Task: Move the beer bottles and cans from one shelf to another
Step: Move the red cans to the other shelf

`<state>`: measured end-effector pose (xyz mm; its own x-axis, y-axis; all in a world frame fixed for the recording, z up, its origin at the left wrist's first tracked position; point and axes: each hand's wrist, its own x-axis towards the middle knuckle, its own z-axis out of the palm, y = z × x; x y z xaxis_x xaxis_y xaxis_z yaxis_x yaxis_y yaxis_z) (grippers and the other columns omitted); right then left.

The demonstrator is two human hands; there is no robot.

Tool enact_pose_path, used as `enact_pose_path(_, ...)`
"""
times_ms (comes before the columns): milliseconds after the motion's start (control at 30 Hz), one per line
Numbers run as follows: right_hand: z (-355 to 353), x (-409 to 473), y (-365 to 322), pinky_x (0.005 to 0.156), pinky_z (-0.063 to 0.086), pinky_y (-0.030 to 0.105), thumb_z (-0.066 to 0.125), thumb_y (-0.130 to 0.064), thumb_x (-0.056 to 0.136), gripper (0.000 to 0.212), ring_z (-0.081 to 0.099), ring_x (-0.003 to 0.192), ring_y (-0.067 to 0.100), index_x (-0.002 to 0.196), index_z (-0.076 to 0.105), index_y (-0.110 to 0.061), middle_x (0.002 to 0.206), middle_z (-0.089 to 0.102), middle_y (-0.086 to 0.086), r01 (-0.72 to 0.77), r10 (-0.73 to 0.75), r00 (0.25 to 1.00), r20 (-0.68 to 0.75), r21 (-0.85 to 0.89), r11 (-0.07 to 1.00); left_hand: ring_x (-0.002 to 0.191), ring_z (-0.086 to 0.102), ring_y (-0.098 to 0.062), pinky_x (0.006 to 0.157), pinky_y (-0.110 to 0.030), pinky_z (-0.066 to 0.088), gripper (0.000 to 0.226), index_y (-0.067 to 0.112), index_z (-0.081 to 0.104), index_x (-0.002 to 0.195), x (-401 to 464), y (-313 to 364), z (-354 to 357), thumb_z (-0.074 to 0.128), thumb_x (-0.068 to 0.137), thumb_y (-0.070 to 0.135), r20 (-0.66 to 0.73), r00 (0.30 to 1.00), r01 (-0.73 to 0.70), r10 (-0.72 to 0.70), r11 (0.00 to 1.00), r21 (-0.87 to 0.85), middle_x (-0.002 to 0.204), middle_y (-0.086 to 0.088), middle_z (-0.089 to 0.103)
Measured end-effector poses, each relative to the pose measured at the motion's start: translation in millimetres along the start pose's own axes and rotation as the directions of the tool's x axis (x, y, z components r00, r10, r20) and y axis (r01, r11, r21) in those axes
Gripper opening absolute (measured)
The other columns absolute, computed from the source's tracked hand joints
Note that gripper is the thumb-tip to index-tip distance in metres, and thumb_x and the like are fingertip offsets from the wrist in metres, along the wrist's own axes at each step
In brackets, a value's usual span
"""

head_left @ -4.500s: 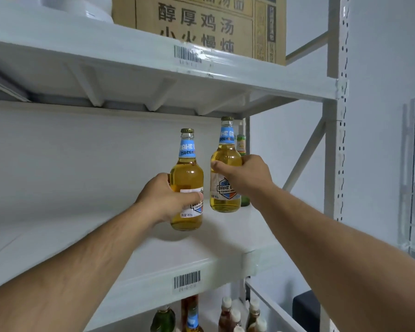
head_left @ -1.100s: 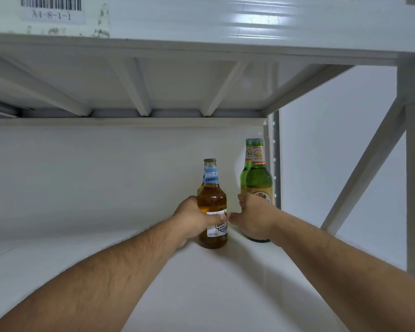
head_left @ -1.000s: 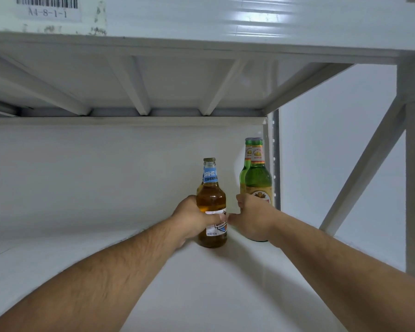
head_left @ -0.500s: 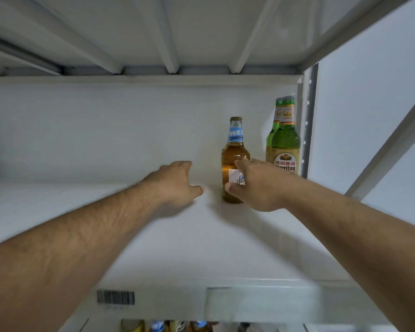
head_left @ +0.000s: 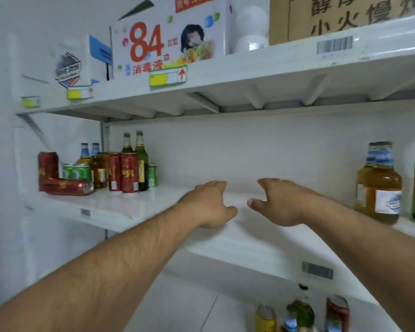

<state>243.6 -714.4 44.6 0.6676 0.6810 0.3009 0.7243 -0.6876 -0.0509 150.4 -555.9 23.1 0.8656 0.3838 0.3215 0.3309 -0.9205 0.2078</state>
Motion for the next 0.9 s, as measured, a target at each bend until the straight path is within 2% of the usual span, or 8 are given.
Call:
enact_pose_path(300, 31, 10, -186, 0.108, 0.041, 0.042, 0.043, -0.059, 0.097, 0.073, 0.044, 0.136, 0.027, 0.154, 0.028, -0.016, 0.156, 0.039, 0.004, 0.198, -0.202, 0.979, 0.04, 0.086, 0.976, 0.148, 0.036, -0.022, 0.114, -0.038, 0.036, 0.083, 0.03, 0.017, 0.163, -96, -148, -44, 0.056, 0.095, 0.056, -0.019, 0.967, 0.255, -0.256, 0.966, -0.039, 0.168, 0.005, 0.026)
enact_pose_path(400, 38, 17, -229, 0.108, 0.041, 0.04, 0.044, -0.057, 0.098, 0.071, 0.045, 0.135, 0.027, 0.154, 0.029, -0.016, 0.155, 0.04, 0.004, 0.229, -0.234, 0.971, 0.049, 0.1, 0.968, 0.15, 0.033, -0.023, 0.119, -0.041, 0.034, 0.082, 0.032, 0.017, 0.163, -113, -185, -53, 0.056, 0.094, 0.055, -0.034, 0.945, 0.323, -0.325, 0.945, -0.055, 0.169, 0.006, 0.025)
enact_pose_path(667, 56, 59, -292, 0.101, 0.044, 0.038, 0.045, -0.055, 0.099, 0.067, 0.05, 0.129, 0.027, 0.152, 0.033, -0.016, 0.15, 0.046, 0.006, 0.261, -0.263, 0.963, 0.059, 0.048, 0.964, 0.149, 0.036, -0.023, 0.117, -0.042, 0.039, 0.08, 0.033, 0.018, 0.162, -114, -256, -61, 0.058, 0.096, 0.053, -0.049, 0.899, 0.43, -0.436, 0.897, -0.102, 0.168, 0.005, 0.025)
enact_pose_path(900, 85, 125, -311, 0.091, 0.052, 0.037, 0.047, -0.059, 0.095, 0.066, 0.057, 0.116, 0.024, 0.147, 0.039, -0.019, 0.139, 0.054, 0.004, 0.27, -0.27, 0.963, 0.012, -0.005, 0.963, 0.151, 0.032, -0.023, 0.117, -0.04, 0.037, 0.081, 0.028, 0.018, 0.163, -65, -302, -59, 0.059, 0.097, 0.05, -0.071, 0.891, 0.442, -0.448, 0.893, -0.083, 0.169, 0.002, 0.023)
